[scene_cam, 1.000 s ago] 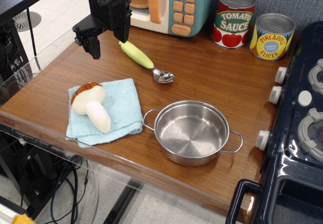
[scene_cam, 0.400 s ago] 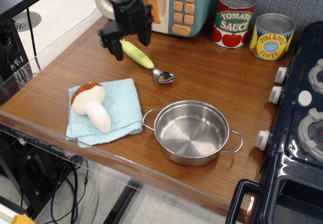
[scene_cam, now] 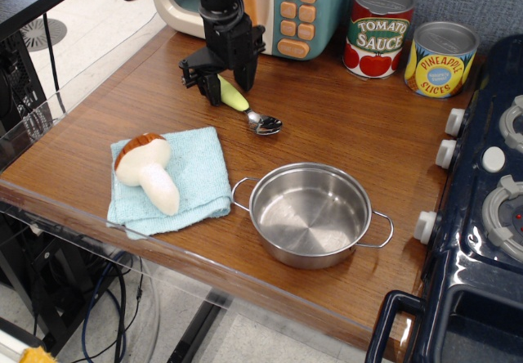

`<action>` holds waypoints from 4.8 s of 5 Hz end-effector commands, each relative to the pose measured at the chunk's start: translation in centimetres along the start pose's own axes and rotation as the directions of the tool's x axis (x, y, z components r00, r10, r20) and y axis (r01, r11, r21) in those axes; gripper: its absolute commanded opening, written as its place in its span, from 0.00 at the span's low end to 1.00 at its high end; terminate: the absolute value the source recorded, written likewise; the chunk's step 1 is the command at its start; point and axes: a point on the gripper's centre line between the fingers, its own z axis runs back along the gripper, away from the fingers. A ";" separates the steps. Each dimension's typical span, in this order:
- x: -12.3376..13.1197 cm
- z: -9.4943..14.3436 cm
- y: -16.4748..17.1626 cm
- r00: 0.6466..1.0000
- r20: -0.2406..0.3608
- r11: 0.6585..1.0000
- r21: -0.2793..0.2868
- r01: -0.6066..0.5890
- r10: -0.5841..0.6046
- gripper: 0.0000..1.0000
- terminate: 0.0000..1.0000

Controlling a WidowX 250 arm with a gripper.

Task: Pick up the spoon and place it in front of the can of tomato sauce.

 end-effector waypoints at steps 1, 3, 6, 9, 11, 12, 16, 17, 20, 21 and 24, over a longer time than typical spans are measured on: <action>-0.7 1.8 1.0 0.998 -0.068 1.000 0.010 -0.012 0.013 0.00 0.00; -0.4 5.0 0.8 0.992 -0.064 0.994 0.017 -0.105 0.106 0.00 0.00; 3.4 9.8 3.5 0.938 0.020 0.936 0.072 -0.346 0.345 0.00 0.00; 7.6 7.7 8.9 0.899 0.047 0.893 0.104 -0.439 0.436 0.00 0.00; 8.4 4.8 10.2 0.908 0.005 0.905 0.081 -0.418 0.419 0.00 0.00; 8.1 3.6 10.4 0.908 0.022 0.904 0.083 -0.419 0.419 0.00 0.00; 8.0 3.4 9.9 0.922 0.023 0.917 0.094 -0.388 0.387 1.00 0.00; 7.5 4.2 9.5 0.912 0.044 0.906 0.105 -0.411 0.408 1.00 0.00; 6.1 10.9 9.6 0.912 0.082 0.881 0.235 -0.410 0.402 1.00 0.00; 5.5 11.9 8.3 0.944 0.002 0.914 0.253 -0.319 0.329 1.00 0.00; 5.5 11.9 8.3 0.944 0.002 0.914 0.253 -0.319 0.329 1.00 1.00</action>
